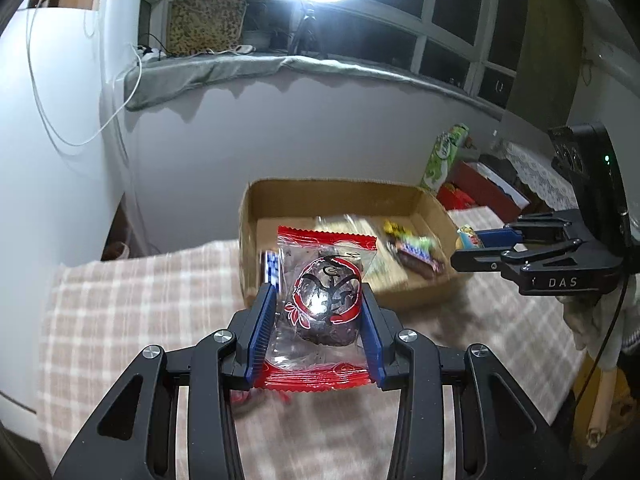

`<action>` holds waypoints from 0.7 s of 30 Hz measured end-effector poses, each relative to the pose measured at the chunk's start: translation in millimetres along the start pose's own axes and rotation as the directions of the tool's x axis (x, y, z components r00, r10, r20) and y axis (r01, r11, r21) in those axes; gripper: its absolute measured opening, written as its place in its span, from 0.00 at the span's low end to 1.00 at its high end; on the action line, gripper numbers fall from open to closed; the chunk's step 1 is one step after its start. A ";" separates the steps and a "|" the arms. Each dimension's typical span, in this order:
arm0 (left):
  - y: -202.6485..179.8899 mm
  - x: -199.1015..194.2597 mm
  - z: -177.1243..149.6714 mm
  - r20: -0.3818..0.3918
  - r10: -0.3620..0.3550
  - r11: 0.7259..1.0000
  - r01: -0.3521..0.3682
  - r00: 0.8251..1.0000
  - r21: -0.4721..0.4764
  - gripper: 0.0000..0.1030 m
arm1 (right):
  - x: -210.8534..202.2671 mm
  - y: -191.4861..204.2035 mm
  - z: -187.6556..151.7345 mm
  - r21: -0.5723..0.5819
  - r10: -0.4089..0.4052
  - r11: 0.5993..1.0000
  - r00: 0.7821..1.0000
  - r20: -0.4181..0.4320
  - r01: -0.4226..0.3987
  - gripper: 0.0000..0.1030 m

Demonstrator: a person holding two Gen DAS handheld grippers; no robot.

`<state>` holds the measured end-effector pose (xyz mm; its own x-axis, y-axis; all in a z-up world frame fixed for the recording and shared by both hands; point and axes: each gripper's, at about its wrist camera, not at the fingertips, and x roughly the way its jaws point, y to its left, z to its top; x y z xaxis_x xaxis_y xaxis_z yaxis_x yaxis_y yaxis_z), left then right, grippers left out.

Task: Organize snacks
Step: 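Carry the chocolate pack and cup jelly over the box with both tools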

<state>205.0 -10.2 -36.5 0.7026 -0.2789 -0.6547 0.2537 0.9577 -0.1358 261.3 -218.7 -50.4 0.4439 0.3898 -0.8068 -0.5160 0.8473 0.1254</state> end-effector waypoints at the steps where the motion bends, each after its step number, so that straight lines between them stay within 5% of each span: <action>1: -0.3 3.7 5.7 0.000 0.002 1.000 -0.002 1.000 -0.001 0.38 | 1.1 -3.1 3.9 0.006 -0.005 1.000 1.000 0.002 0.005 0.37; 21: -5.6 70.5 45.4 -0.068 0.061 0.998 -0.060 0.996 0.011 0.38 | 46.6 -50.2 41.9 0.061 -0.097 0.993 0.995 -0.037 0.100 0.37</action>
<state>283.3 -38.4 -48.2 0.6697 -0.2148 -0.7109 0.2185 0.9719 -0.0877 338.7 -227.9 -70.0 0.4645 0.2916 -0.8362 -0.4236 0.9024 0.0794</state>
